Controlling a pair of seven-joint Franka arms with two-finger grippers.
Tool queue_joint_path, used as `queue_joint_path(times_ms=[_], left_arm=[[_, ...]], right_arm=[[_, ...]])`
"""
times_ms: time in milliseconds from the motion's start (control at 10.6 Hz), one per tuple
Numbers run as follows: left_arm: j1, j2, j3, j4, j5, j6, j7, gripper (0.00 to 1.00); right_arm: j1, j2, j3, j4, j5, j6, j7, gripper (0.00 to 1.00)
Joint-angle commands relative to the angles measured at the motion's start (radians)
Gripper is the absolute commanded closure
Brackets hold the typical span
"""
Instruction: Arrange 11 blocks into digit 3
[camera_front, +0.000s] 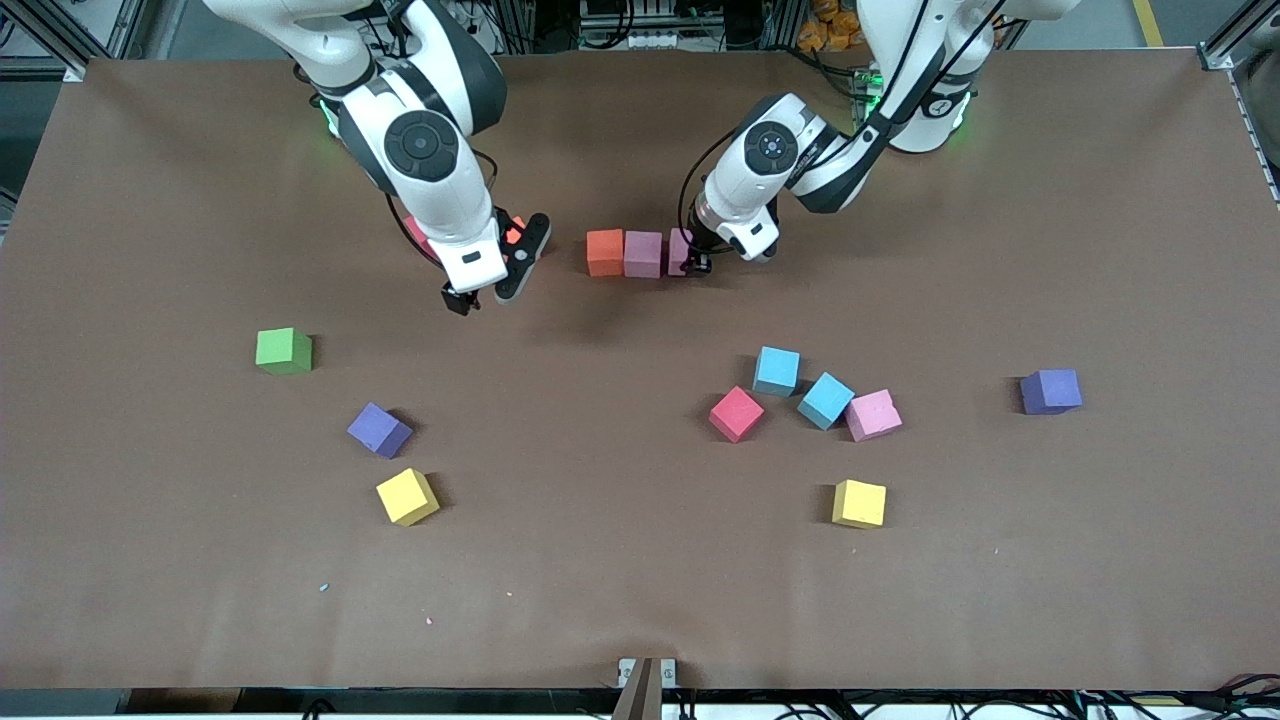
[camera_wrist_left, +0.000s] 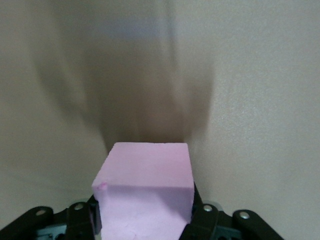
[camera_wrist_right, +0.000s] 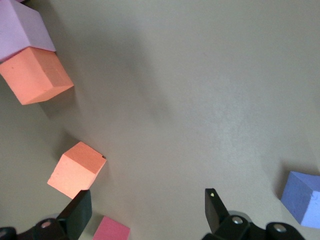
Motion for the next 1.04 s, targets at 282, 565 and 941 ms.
queue_joint_path(times_ms=[282,565,941], left_arm=[[-0.017,0.018,0.003,0.02,-0.016,0.015,-0.026,1.0],[-0.026,0.03,0.011,0.026,-0.009,0.015,-0.026,1.0],[-0.06,0.037,0.045,0.04,-0.009,0.015,-0.026,1.0]], right_arm=[[0.01,-0.017,-0.021,-0.05,-0.015,0.018,0.078,0.0],[0.021,-0.011,-0.014,-0.116,-0.013,0.09,0.245,0.0],[0.027,0.0,0.023,-0.239,0.001,0.228,0.438,0.0]])
